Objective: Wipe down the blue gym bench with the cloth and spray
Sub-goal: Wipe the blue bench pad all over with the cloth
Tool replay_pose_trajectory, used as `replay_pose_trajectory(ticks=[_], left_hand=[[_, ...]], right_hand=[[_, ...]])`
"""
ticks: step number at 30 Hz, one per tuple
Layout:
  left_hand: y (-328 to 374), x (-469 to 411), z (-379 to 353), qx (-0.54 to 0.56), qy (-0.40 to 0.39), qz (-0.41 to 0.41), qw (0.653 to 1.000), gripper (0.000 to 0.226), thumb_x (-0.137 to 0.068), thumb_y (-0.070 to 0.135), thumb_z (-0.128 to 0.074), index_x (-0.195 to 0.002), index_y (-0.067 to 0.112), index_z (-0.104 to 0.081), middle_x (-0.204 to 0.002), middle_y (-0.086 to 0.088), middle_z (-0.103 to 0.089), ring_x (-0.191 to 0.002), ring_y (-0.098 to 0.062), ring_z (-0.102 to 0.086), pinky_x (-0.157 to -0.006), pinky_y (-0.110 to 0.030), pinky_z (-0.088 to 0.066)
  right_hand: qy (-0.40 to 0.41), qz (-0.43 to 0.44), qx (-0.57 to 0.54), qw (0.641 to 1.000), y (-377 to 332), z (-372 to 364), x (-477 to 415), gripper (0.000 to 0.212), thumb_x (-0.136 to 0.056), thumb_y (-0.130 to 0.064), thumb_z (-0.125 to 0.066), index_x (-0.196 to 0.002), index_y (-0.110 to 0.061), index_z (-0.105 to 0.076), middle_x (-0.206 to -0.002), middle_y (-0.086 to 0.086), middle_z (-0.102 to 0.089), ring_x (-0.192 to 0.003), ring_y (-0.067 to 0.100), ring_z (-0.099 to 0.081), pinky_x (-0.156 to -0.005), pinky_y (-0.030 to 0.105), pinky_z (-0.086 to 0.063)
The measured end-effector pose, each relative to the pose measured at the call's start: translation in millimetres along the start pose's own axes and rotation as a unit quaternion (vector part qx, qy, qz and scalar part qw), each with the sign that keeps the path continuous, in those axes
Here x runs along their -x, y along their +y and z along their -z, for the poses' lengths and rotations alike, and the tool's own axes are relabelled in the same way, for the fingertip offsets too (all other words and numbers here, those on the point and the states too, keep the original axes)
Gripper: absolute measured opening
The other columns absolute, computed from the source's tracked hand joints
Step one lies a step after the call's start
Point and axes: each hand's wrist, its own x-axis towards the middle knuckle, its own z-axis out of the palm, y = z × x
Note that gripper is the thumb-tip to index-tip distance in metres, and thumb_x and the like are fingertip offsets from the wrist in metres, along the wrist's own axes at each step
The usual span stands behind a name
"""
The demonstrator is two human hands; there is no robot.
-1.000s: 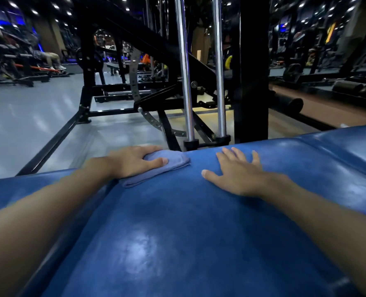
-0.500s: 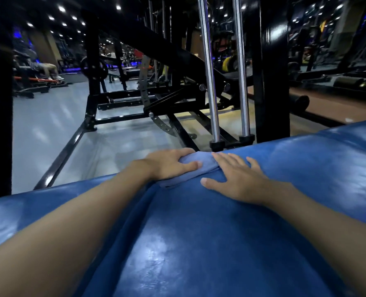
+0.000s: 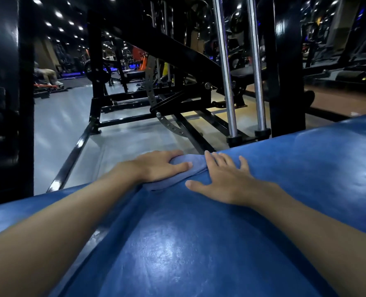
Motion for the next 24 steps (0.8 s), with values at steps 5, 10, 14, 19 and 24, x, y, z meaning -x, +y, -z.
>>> replay_pose_trajectory(ticks=[5,10,14,19,24], left_hand=[[4.7,-15.1,-5.6,0.032,-0.009,-0.010,0.999,0.065,-0.085,0.079,-0.039,-0.143,0.050,-0.036,-0.146,0.011,-0.049,-0.133,-0.018,-0.046,-0.107,-0.034,-0.034],[-47.2,18.5,1.6,0.031,-0.005,-0.002,1.000,0.064,-0.077,0.089,-0.035,-0.133,0.060,-0.038,-0.138,0.017,-0.054,-0.127,-0.015,-0.050,-0.110,-0.037,-0.036],[-91.3,58.3,14.5,0.021,-0.001,0.029,0.999,0.057,-0.077,0.089,-0.033,-0.129,0.065,-0.037,-0.123,0.027,-0.052,-0.118,-0.010,-0.052,-0.104,-0.033,-0.036],[-89.1,60.5,15.1,0.001,0.011,0.039,0.999,0.055,-0.085,0.079,-0.038,-0.133,0.053,-0.043,-0.132,0.014,-0.057,-0.121,-0.016,-0.053,-0.104,-0.036,-0.039],[-84.5,55.1,9.9,0.001,0.024,0.020,0.999,0.054,-0.085,0.080,-0.037,-0.132,0.054,-0.043,-0.131,0.009,-0.061,-0.120,-0.021,-0.054,-0.104,-0.040,-0.041]], right_hand=[[0.010,0.008,-0.015,1.000,-0.9,2.7,1.8,0.111,-0.075,-0.087,-0.025,-0.154,-0.018,0.009,-0.163,-0.006,0.002,-0.149,0.012,0.006,-0.116,0.059,0.005],[-0.019,-0.002,0.008,1.000,-2.9,8.4,5.6,0.104,-0.079,-0.085,-0.024,-0.155,-0.021,0.007,-0.164,-0.001,0.006,-0.149,0.014,0.011,-0.116,0.058,0.007],[-0.038,0.005,0.033,0.999,-32.4,12.3,-0.5,0.090,-0.088,-0.075,-0.022,-0.155,-0.018,-0.005,-0.164,0.007,0.005,-0.149,0.022,0.014,-0.116,0.057,0.009],[-0.020,0.067,-0.004,0.998,-98.2,-9.9,-6.5,0.100,-0.080,-0.083,-0.020,-0.154,-0.020,0.002,-0.164,0.003,0.002,-0.149,0.023,0.010,-0.115,0.059,0.007],[-0.033,0.051,0.017,0.998,-97.1,-8.2,-6.7,0.105,-0.076,-0.086,-0.018,-0.153,-0.020,0.012,-0.163,-0.002,0.007,-0.149,0.021,0.013,-0.116,0.057,0.006]])
